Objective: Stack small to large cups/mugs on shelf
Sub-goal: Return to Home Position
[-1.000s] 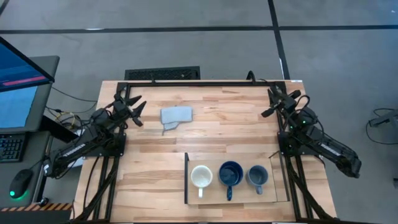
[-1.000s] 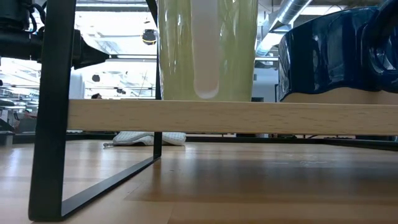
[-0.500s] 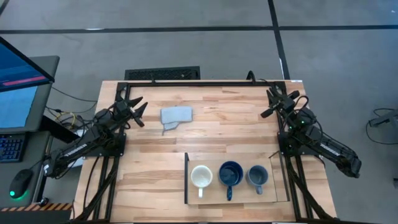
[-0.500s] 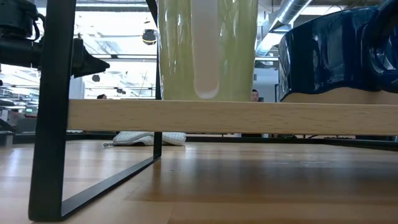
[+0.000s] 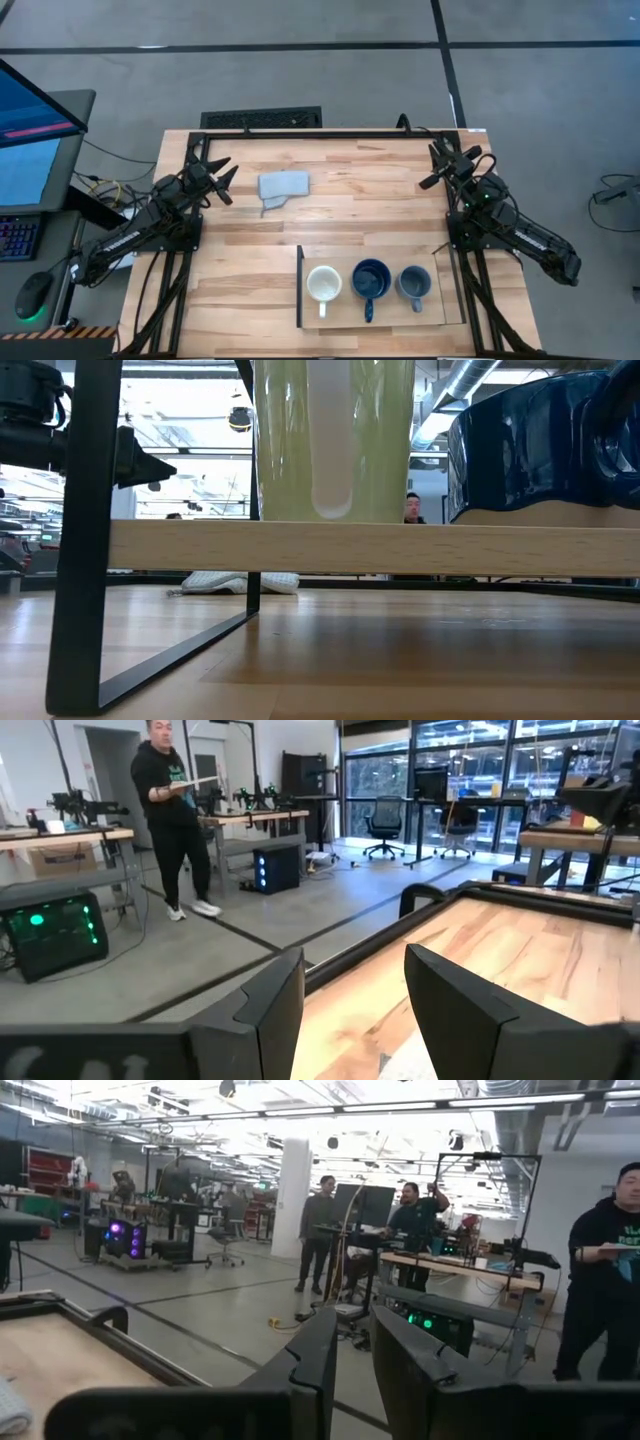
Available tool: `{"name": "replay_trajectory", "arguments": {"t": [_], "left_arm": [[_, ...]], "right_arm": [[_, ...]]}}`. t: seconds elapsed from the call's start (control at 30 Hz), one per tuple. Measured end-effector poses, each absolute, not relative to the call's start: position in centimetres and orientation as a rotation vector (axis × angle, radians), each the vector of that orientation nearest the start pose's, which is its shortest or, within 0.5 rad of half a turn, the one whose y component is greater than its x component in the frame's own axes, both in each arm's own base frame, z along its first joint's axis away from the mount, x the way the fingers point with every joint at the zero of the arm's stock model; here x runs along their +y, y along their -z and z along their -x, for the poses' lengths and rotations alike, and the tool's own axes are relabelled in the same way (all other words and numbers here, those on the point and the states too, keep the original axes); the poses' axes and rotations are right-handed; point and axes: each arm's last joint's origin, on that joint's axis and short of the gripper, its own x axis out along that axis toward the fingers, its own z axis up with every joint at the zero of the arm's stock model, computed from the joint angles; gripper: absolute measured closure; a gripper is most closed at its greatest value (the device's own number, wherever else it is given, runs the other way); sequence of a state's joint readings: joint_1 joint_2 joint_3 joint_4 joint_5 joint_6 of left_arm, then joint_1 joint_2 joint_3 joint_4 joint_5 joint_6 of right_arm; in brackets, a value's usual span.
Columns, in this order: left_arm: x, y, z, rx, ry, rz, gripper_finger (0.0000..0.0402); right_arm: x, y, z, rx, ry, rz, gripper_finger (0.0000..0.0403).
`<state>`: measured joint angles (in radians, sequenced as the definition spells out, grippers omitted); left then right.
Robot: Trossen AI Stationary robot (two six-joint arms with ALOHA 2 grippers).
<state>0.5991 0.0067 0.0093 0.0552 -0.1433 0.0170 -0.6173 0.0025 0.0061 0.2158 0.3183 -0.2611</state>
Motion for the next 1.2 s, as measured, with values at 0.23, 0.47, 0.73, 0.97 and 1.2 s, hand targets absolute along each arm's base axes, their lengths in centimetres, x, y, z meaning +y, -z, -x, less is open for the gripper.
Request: {"name": "replay_trajectory", "arguments": {"t": [0.23,0.47,0.73,0.97,1.2], "left_arm": [[5.81,-17.11,-7.80,-0.042,-0.739,-0.048,0.0235],[5.81,-17.08,-7.80,-0.040,-0.739,-0.050,0.0235],[5.82,-17.06,-7.81,-0.041,-0.739,-0.048,0.0235],[5.82,-17.04,-7.81,-0.040,-0.739,-0.047,0.0235],[5.82,-17.04,-7.81,-0.040,-0.739,-0.047,0.0235]], "right_arm": [[-6.17,-18.56,-7.13,-0.100,0.956,0.274,0.0317],[-6.17,-18.54,-7.13,-0.100,0.956,0.274,0.0317],[-6.17,-18.54,-7.13,-0.100,0.956,0.274,0.0317],[-6.17,-18.53,-7.13,-0.100,0.956,0.274,0.0317],[-6.17,-18.53,-7.13,-0.100,0.956,0.274,0.0317]]}}
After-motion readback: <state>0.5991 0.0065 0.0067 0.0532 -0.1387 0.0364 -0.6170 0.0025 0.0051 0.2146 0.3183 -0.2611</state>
